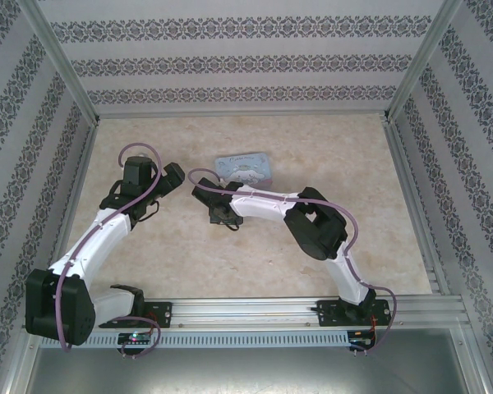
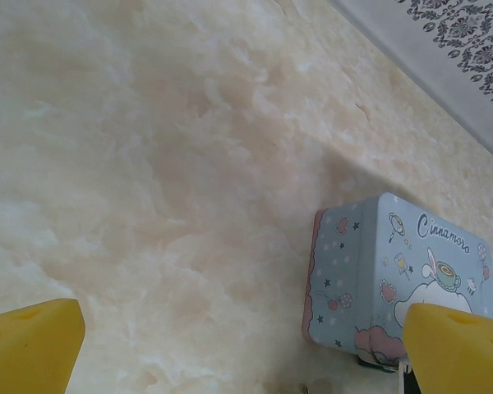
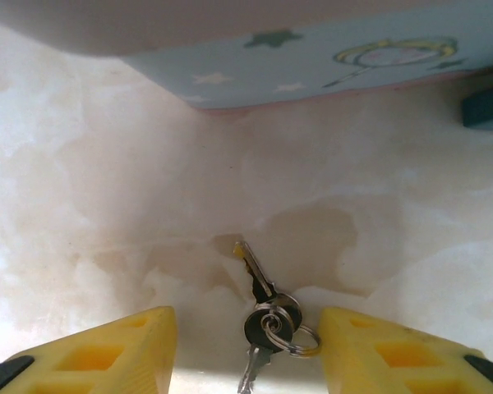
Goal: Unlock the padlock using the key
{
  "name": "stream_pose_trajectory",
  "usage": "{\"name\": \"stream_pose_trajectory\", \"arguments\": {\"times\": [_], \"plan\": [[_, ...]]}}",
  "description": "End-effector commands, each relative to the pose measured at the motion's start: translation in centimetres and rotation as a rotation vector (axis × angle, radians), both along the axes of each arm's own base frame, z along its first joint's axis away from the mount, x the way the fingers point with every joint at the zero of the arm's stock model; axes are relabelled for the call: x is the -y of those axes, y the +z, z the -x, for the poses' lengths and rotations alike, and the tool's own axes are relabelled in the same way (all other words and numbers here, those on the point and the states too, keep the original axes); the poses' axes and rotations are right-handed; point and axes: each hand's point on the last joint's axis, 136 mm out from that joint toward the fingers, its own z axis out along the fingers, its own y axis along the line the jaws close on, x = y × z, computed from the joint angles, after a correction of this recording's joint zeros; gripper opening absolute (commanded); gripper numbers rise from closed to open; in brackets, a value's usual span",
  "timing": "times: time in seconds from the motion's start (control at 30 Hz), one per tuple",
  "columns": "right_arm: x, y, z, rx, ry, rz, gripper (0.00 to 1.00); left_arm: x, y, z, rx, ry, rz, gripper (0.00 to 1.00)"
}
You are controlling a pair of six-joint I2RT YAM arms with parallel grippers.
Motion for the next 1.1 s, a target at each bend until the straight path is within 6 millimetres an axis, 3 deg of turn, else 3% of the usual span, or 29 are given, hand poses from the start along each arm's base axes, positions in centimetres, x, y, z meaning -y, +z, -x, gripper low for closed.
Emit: {"name": "stream_pose_trajectory", "arguments": {"times": [0.0, 0.37, 0.5, 0.83, 1.07], "plan": [[1.4, -2.9, 1.4, -0.052, 0.005, 0.084, 0.47, -0.1, 0.8, -0.2, 0.042, 0.009, 0.023, 0.99], [2.4, -3.2, 2.8, -0.054, 0.014, 0.054, 0.19, 0.0, 0.2, 0.0, 0.024, 0.001, 0.028, 0.99], [2.2, -3.2, 3.1, -0.059, 0.047, 0.032, 0.01, 0.2, 0.3, 0.0, 0.022, -0.017, 0.024, 0.99], [2.8, -0.7, 4.9, -0.060, 0.175, -0.056, 0.00, 1.6, -0.3, 0.5, 0.004, -0.083, 0.075, 1.00], [3.9, 1.6, 6.5, -0.091, 0.261, -0.177, 0.00, 4.0, -1.2, 1.6, -0.045, -0.128, 0.235, 1.00]]}}
